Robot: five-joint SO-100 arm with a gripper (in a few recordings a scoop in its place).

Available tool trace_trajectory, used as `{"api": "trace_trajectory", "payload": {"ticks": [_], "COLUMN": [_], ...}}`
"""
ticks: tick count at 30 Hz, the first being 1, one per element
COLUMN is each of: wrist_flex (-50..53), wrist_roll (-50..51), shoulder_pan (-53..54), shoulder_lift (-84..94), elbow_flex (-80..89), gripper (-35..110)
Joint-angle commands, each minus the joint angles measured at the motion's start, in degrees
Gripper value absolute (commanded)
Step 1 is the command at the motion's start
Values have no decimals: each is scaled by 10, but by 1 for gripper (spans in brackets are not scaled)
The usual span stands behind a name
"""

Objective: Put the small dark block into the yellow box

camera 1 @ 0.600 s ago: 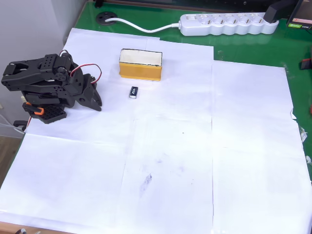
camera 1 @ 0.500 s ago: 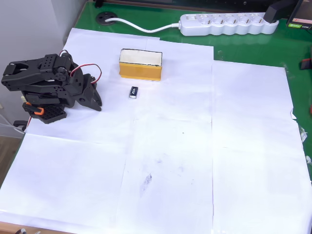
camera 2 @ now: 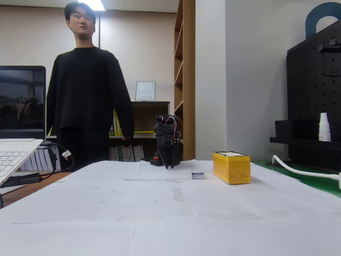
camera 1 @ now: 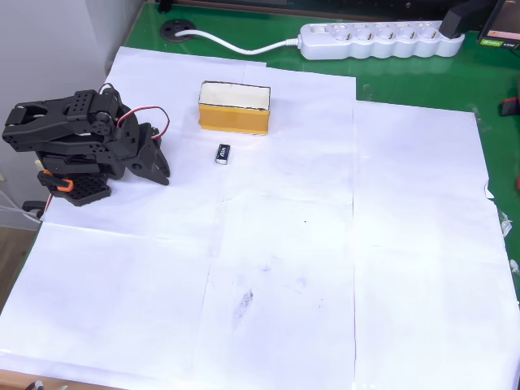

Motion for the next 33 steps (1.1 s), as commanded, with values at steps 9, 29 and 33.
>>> {"api": "trace_trajectory", "payload": {"ticks": [9,29,33], "wrist_flex": [51,51,48], "wrist_roll": [-4,-4,-5], "shoulder_pan": [-4,89,93], "shoulder_lift": [-8,-8,-8], "elbow_flex": [8,8,8], "gripper": [0,0,3]}}
